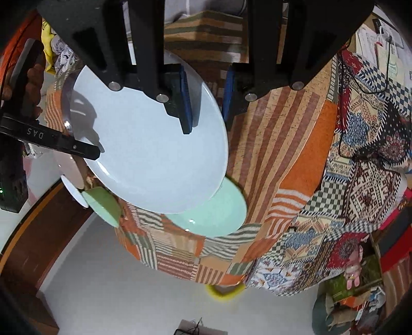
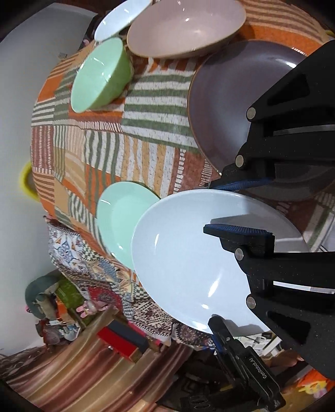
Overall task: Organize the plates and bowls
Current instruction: 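Lift the white plate off the pale green plate with both tools, then carry the white plate toward the dark purple plate with both tools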
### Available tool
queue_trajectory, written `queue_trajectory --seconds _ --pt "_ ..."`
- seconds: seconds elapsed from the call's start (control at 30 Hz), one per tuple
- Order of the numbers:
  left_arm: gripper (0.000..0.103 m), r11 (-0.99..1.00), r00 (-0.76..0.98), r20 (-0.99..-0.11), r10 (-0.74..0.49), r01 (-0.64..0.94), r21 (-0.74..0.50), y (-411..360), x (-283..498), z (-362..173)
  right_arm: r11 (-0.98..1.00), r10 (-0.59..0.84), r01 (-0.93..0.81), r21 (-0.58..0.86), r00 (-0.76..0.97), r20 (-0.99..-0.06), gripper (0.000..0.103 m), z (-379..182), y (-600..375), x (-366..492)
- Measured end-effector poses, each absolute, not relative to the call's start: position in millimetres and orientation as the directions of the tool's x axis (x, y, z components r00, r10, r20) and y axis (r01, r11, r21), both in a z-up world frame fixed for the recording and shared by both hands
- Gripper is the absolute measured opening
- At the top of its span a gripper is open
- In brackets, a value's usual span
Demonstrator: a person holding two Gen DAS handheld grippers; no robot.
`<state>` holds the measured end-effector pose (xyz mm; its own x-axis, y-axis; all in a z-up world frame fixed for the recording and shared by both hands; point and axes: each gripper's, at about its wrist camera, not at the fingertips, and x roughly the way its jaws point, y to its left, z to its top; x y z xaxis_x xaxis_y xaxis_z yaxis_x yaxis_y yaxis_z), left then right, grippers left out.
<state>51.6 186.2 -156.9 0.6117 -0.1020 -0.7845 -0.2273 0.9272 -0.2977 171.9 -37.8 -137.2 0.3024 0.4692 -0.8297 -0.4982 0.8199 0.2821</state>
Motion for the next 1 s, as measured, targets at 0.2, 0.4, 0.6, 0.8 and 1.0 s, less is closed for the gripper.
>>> queue_trajectory --seconds 0.2,0.4,0.6,0.8,1.0 --pt "0.022 0.942 0.636 -0.765 -0.107 -0.18 -0.282 168 51 -138 0.829 0.48 -0.476 0.292 0.34 -0.809 0.023 -123 -59 164" --pt "0.022 0.957 0.658 -0.744 -0.121 -0.121 -0.262 143 52 -122 0.845 0.479 -0.444 0.297 0.384 -0.789 0.023 -111 -85 157" --pt "0.022 0.961 0.657 -0.739 -0.15 -0.079 -0.265 121 57 -117 0.862 0.463 -0.417 0.288 0.419 -0.781 0.023 -106 -109 149" --pt "0.022 0.963 0.639 -0.748 -0.183 -0.037 -0.267 97 63 -120 0.881 0.442 -0.376 0.288 0.438 -0.783 0.023 -109 -135 143" --pt "0.023 0.966 0.616 -0.762 -0.201 -0.006 -0.259 78 70 -126 0.894 0.425 -0.34 0.293 0.438 -0.792 0.023 -115 -153 138"
